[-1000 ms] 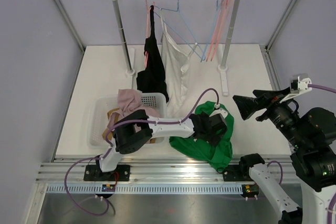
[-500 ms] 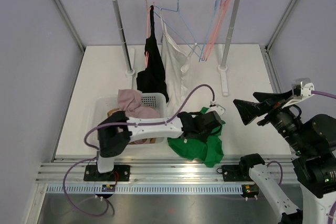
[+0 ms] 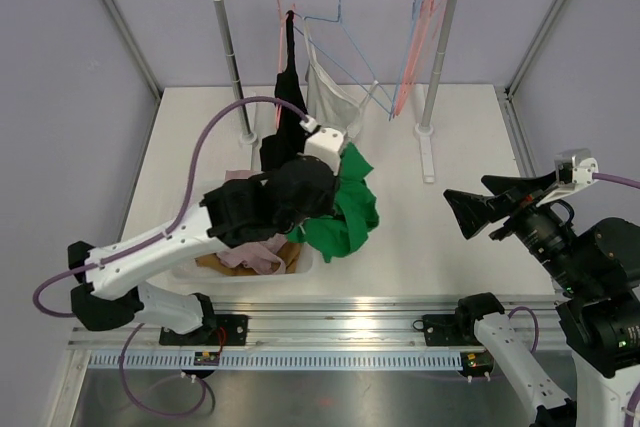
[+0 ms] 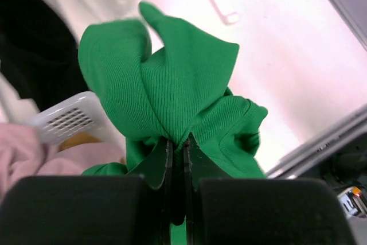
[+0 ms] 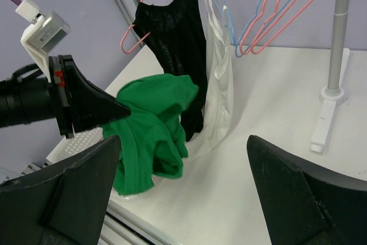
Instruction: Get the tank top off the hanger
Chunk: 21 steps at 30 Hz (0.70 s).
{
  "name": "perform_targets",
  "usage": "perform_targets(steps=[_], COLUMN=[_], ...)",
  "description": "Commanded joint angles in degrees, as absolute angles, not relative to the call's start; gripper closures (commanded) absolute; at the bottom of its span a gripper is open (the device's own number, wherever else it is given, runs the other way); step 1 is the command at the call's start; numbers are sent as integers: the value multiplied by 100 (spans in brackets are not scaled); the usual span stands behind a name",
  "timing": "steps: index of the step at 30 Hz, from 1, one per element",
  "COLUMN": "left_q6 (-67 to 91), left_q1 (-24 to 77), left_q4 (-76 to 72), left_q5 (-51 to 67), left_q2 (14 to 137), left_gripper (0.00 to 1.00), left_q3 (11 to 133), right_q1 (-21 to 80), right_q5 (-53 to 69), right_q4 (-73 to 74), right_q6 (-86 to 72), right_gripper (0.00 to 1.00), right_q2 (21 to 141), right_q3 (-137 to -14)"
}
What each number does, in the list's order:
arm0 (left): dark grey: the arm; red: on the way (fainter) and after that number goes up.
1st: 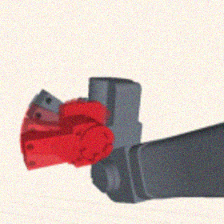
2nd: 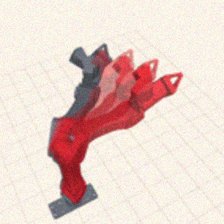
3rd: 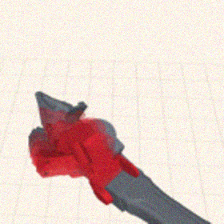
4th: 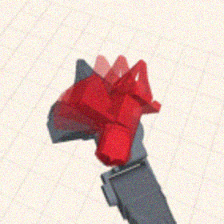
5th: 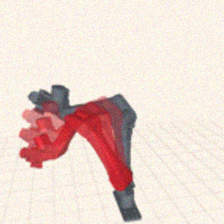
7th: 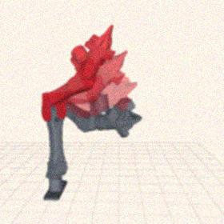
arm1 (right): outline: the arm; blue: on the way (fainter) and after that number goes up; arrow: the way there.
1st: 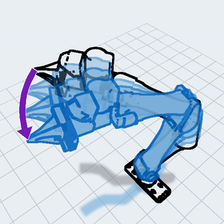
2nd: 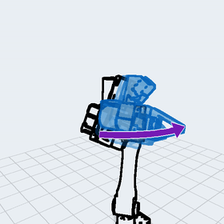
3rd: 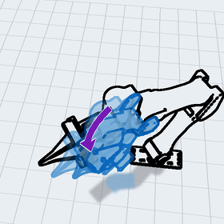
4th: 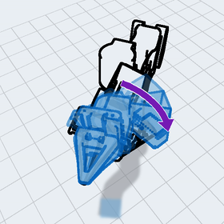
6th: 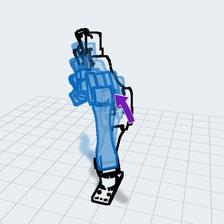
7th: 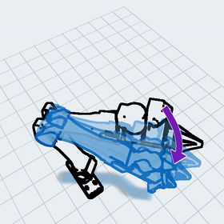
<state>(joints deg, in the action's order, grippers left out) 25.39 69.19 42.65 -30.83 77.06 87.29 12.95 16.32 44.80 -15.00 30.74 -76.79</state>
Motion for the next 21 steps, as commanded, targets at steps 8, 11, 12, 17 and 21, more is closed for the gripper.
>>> perform_targets(steps=[8,11,12,17,21], left_q6=[3014,3409,3619,3955,4280], left_q1=[4496,3643,3439,2883,2883], left_q4=[4658,4501,4343,3517,2727], left_q5=[-2690,-2479,-2313,-1671,-1187], left_q2=[6321,6214,6205,6485,7065], left_gripper=[100,100,100,100,100], left_q3=[7140,6227,5988,4712,3931], right_q1=[1274,1274,1266,1274,1274], right_q5=[2249,2460,2531,2988,3146], right_q4=[3771,3534,3385,2840,2611], right_q6=[-1696,-1810,-1871,-2179,-2460], right_gripper=[1,1,0,0,0], right_q2=[3208,3331,3409,3840,4647], right_q3=[-7611,-7629,-7646,-7822,-8314])
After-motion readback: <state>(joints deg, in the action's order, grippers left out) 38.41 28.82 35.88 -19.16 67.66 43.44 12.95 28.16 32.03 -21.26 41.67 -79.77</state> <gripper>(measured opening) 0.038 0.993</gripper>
